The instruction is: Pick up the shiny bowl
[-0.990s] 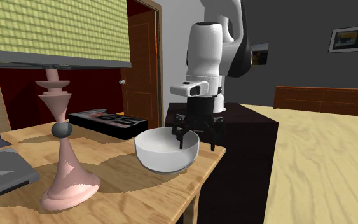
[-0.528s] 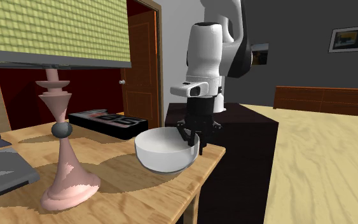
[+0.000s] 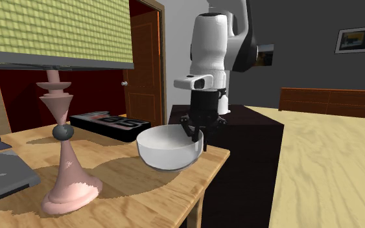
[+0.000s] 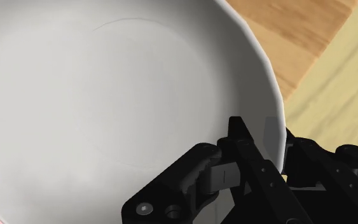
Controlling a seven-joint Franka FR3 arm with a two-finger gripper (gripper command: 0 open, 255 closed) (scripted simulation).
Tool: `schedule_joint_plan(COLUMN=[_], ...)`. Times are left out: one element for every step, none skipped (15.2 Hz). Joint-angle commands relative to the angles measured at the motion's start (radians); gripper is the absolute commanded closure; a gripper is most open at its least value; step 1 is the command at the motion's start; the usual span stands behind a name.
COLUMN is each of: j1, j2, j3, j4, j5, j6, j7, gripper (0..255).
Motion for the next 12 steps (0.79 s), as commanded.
schedule_joint_plan(j1=[0.004,0.006,0.008,0.010,0.012,0.014,0.016,0.017,0.019,0.020,0.020,0.020], j2=[-0.028,-0.043,-0.057,-0.072,-0.086,-0.100,-0.114,-0.128,-0.141,-0.155,-0.157,-0.157], j3=[-0.006,-0.009,-0.012,-0.015,-0.018,-0.020,-0.022,-0.024,-0.026,-0.028,-0.028,-0.028], j4=[-0.003,-0.005,-0.007,-0.008,-0.010,-0.011,-0.012,-0.013,-0.013,-0.014,-0.014,-0.014], j5=[-0.007,-0.011,-0.015,-0.019,-0.023,-0.027,-0.031,-0.035,-0.039,-0.043,-0.043,-0.043], j6=[-0.025,-0.038,-0.050,-0.062,-0.075,-0.088,-0.101,-0.114,-0.127,-0.140,-0.142,-0.142], j7=[0.003,0.006,0.008,0.010,0.013,0.015,0.017,0.020,0.022,0.024,0.025,0.025], gripper=[255,255,255,255,255,255,255,255,255,255,255,255])
